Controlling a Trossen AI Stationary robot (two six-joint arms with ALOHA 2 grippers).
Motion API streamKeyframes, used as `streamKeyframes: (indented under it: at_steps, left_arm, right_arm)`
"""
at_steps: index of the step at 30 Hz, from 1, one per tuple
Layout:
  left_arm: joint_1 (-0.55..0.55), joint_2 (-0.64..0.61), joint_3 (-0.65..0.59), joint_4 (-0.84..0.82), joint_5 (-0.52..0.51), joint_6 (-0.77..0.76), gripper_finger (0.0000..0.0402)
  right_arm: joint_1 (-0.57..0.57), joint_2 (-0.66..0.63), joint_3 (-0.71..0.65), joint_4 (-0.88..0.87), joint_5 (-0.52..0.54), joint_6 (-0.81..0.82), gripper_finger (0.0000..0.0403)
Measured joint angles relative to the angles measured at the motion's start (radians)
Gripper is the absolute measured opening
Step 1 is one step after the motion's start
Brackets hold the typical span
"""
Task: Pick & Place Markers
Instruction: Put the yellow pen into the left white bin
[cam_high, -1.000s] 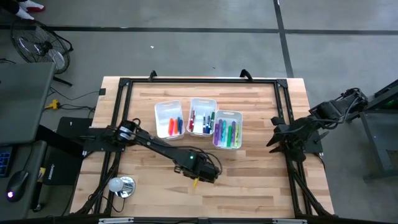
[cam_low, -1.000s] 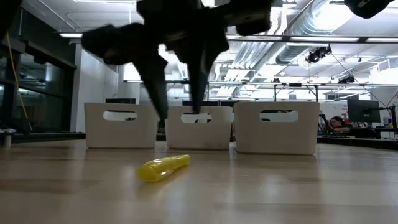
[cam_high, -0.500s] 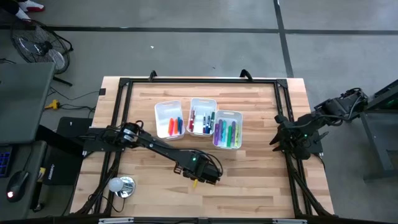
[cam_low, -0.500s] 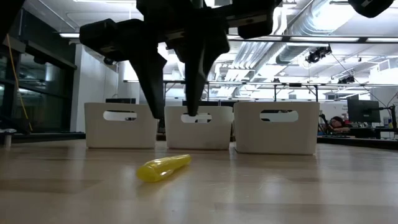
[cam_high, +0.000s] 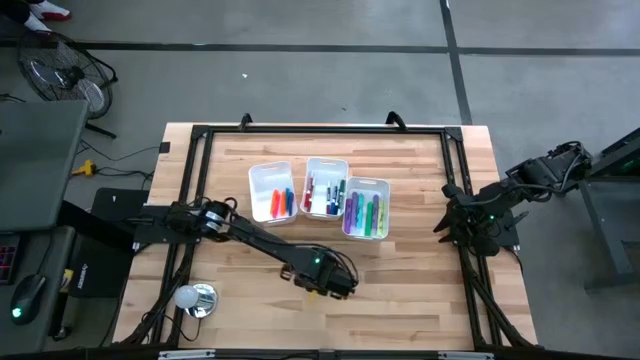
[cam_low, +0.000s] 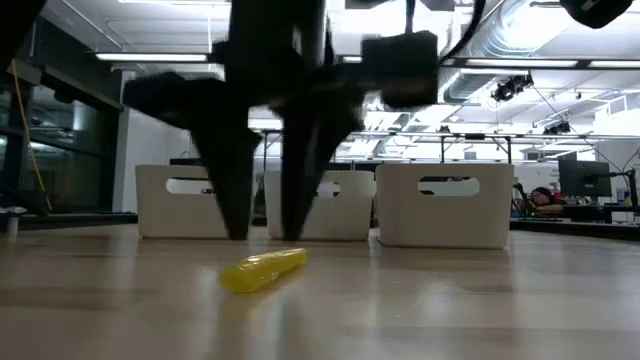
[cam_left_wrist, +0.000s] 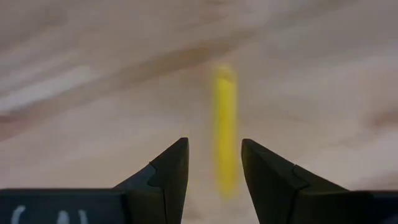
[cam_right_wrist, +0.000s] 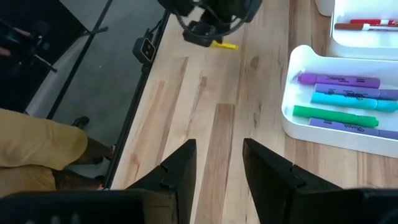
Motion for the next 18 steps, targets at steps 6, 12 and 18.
streamKeyframes:
  at_steps: [6,12,18]
  left_arm:
    - [0.000,0.046,0.006,0.050,0.035,0.008,0.0146]
    - [0.001,0.068,0.009,0.086,0.068,0.056,0.0146]
    - [0.000,0.097,0.010,0.085,0.082,0.105,0.0146]
  right_arm:
    - [0.000,0.000,0.000,-0.002,0.004,0.003,0.0121]
    - [0.000,0.000,0.000,-0.007,0.009,0.008,0.0121]
    - [0.000,0.000,0.000,-0.007,0.013,0.027,0.0121]
